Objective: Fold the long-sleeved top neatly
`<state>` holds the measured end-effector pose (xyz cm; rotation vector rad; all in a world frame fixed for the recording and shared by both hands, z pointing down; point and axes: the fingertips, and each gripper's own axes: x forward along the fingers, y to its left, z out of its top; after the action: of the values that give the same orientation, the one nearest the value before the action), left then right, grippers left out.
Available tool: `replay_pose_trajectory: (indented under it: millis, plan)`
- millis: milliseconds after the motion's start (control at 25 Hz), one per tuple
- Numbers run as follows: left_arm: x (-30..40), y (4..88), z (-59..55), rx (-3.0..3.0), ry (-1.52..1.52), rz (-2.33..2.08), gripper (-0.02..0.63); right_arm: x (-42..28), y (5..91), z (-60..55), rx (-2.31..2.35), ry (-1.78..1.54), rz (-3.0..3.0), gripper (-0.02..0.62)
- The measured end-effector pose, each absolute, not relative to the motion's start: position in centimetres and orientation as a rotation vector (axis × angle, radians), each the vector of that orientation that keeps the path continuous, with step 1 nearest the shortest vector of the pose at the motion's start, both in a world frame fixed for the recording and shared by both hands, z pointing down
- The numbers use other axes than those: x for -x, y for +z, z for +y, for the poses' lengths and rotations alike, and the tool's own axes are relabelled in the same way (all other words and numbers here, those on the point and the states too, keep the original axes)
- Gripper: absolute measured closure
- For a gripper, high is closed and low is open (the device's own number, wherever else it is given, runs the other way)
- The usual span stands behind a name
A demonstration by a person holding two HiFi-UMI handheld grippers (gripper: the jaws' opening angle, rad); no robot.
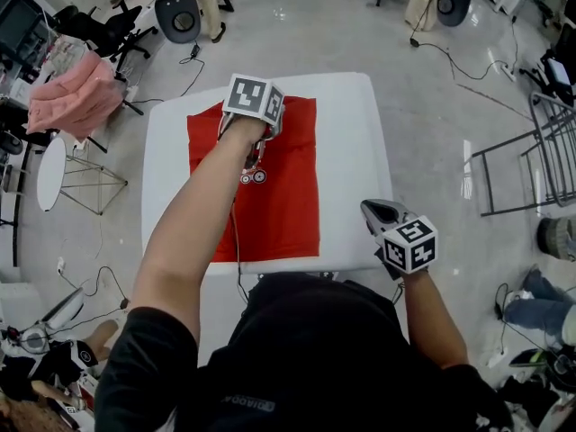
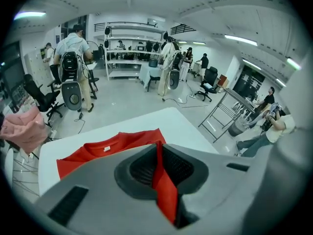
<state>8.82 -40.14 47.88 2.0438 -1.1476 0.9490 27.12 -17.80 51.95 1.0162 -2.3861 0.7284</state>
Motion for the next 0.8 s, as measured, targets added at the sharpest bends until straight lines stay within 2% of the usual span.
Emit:
replay_pose_trajectory:
  millis: [400, 800]
  plan:
    - [-13.1, 45.2, -40.8, -2.111, 0.765, -1.064, 0.571, -28.6, 51.6, -18.2, -1.014, 0.738, -2.375, 0.59]
    - [-7.1, 42.7, -37.6, -2.16, 0.805, -1.233, 0.572, -26.1, 51.7, -19.2, -0.915, 0.679, -2.428, 0.591]
